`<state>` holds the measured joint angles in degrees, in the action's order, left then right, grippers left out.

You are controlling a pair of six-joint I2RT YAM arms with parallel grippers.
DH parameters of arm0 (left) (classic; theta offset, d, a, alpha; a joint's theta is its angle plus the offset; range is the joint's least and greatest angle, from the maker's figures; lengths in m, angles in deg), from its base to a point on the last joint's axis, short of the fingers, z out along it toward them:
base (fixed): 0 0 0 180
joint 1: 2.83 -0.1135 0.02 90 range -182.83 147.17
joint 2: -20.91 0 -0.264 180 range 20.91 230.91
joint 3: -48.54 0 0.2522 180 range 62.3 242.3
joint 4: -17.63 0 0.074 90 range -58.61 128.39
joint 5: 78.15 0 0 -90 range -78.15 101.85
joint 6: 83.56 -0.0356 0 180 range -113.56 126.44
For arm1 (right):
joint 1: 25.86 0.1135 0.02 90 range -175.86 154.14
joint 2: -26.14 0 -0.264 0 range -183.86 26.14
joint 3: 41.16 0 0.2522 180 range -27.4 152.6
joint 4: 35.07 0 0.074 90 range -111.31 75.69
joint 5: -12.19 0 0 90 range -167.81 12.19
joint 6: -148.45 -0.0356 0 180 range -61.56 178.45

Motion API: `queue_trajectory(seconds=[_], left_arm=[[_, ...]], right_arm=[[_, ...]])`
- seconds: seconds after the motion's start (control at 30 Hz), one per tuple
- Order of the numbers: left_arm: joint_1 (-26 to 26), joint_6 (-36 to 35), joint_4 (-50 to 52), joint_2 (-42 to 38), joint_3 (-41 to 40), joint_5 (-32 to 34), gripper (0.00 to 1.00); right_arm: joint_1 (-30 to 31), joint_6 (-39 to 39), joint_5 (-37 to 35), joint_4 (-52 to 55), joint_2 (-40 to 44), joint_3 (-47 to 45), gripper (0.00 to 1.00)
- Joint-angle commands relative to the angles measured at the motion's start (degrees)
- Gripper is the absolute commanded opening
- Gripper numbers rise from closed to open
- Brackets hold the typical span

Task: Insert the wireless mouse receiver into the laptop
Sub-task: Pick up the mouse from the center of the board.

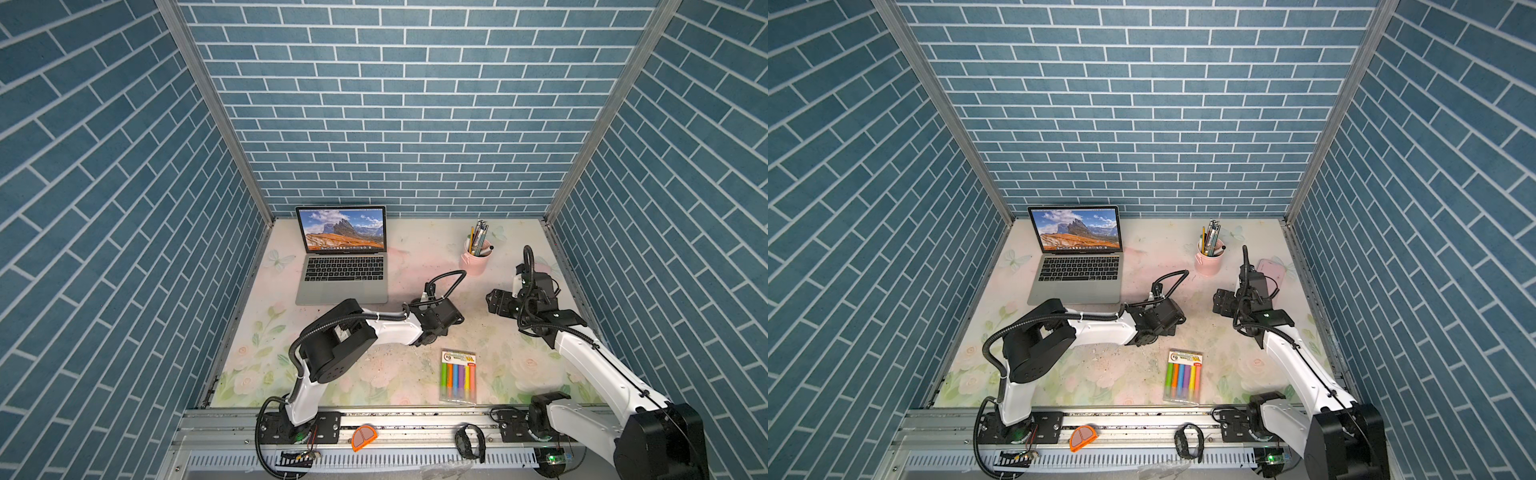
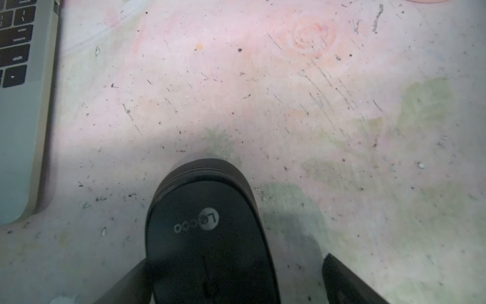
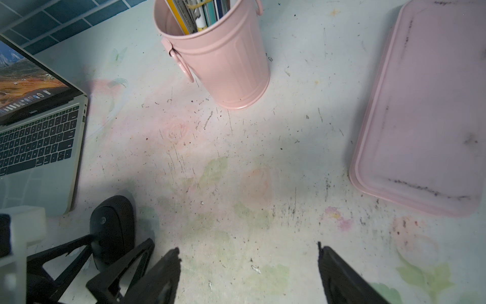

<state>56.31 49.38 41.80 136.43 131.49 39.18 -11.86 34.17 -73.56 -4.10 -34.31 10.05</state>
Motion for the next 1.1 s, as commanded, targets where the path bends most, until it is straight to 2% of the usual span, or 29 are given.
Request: queue_trajectory(seconds=[0.0,0.2,0.23,0.37,0.57,0.7,0.8,1.07], left_arm=[[-1.2,1.6,0.6,1.5,-1.1,0.2,0.99],[-1.4,0.0,-8.8,-2.0,-8.8,-2.1,0.80],[-1.5,-1.0,-10.4,-2.3,-9.6,-3.2,0.78],[-2.1,-4.0,-12.2,-3.0,-11.4,-5.5,0.68],[-3.5,-9.0,-17.8,-7.9,-17.3,-9.3,0.62],[-5.5,-14.1,-17.5,-11.9,-19.9,-13.6,0.56],[-8.0,-18.0,-16.9,-14.4,-21.3,-20.1,0.49],[-14.3,-28.6,-6.7,-18.0,-20.0,-35.5,0.48]], right_arm=[[0.3,-2.2,0.4,1.5,1.4,-0.6,0.84],[0.4,-1.9,0.4,1.3,2.6,-0.7,0.84],[0.4,-1.9,2.2,0.6,2.5,-0.8,0.83],[2.3,0.0,3.2,-1.3,2.1,-0.2,0.83],[7.4,8.6,1.8,-2.5,1.8,0.8,0.83],[11.7,14.9,-1.6,-6.3,2.2,-0.6,0.83],[15.1,20.5,-2.3,-11.3,3.1,-2.7,0.83],[24.8,37.6,-6.2,-26.2,2.5,-10.0,0.85]])
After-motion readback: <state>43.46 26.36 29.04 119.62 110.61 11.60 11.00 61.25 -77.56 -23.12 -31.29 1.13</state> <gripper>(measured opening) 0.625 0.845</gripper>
